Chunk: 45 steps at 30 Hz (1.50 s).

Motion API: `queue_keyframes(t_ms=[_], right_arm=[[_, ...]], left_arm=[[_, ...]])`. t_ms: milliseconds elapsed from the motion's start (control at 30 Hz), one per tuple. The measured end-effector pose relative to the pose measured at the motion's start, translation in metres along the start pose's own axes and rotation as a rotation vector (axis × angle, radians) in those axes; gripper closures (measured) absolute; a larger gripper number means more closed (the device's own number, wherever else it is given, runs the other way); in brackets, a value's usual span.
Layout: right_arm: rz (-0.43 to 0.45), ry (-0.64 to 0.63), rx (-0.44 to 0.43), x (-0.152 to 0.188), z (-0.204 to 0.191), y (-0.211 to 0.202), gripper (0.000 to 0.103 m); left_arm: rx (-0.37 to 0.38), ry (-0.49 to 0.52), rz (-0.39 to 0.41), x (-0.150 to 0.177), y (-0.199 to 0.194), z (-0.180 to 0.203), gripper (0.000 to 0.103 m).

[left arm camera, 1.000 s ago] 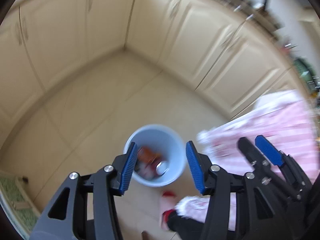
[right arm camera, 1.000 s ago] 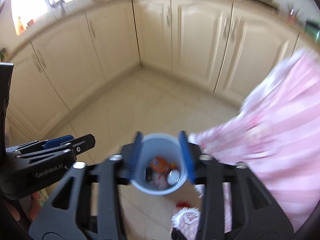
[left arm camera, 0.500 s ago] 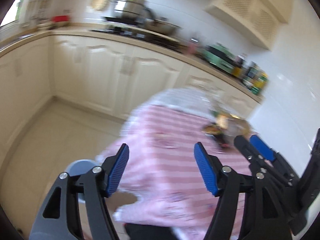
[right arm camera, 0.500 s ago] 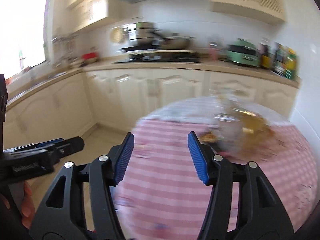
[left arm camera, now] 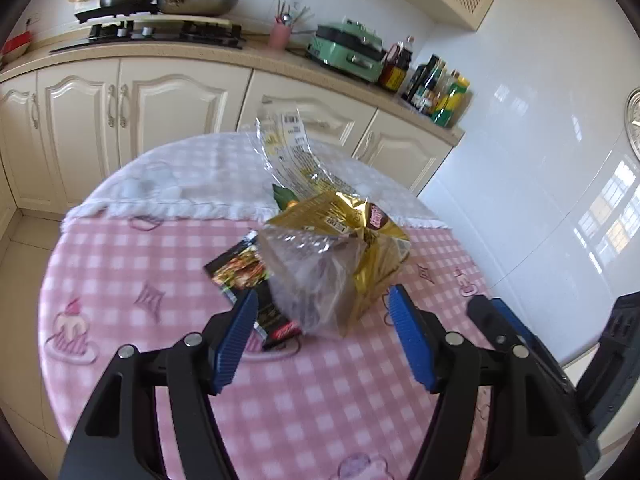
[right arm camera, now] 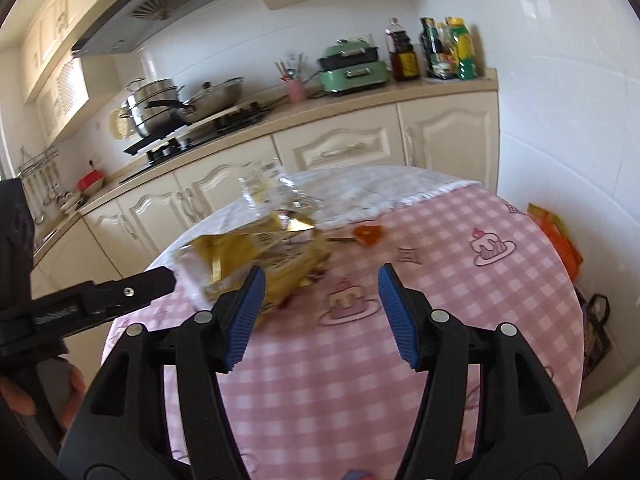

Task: Collect trash
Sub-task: 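Grasp the gold snack bag with the left tool, then grasp the black snack wrapper with the right tool while the left tool holds the gold bag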

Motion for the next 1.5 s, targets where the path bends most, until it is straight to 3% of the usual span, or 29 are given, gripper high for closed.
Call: queue_keyframes(t_ms=[333,367,433,567,633,867,967,1100,1300,1367,1500], right_arm=[[-0.056,0.079,-0.054,-0.003,0.019,0.027,0.041],[-0.062,0.083,-0.057,-0.003,0.018,0.029,0.041],[-0.068,0.084,-0.058,-0.003,0.017,0.032,0.041],[-0.085,0.096,-0.058,0.001,0.019,0.037,0.041],[-0.086,0.096,-0.052,0.002,0.018,0.037,0.041],[-0.059,0.054,-0.07,-0.008,-0.001,0.027,0.041],[-0.102,0.02,-0.096,-0.005,-0.019,0.039,0.04],[-0.191,-0.039,-0.141,0.007,-0.052,0.064,0.04],[-0.365,-0.143,-0.168,0.046,-0.102,0.105,0.04],[-0.379,-0.184,-0.109,0.054,-0.107,0.116,0.04],[-0.392,-0.254,-0.08,0.063,-0.116,0.126,0.04]], left_arm=[[0.012,0.005,-0.048,-0.015,0.044,0.008,0.037],[0.011,0.01,-0.047,-0.016,0.045,0.008,0.04],[-0.003,0.033,-0.062,-0.015,0.05,0.008,0.057],[-0.015,0.051,-0.088,-0.011,0.061,0.01,0.07],[-0.029,0.066,-0.077,-0.009,0.06,0.011,0.084],[-0.003,-0.067,0.06,-0.023,0.006,-0.02,0.092],[-0.058,-0.098,0.14,-0.027,-0.024,-0.043,0.092],[-0.198,-0.143,0.227,-0.022,-0.058,-0.084,0.092],[-0.356,-0.199,0.246,-0.007,-0.077,-0.137,0.092],[-0.4,-0.202,0.249,-0.004,-0.079,-0.15,0.092],[-0.423,-0.22,0.236,0.007,-0.081,-0.171,0.092]])
Point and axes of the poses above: each gripper's, at about its wrist camera, not at the fingertips, and y roughly the way its jaws point, z to its right, x to its underside, the point moved 7 cm from there along y, roughly the way its jaws point, and after that the axes turned 12 degrees about -x, right-handed, at the moved point
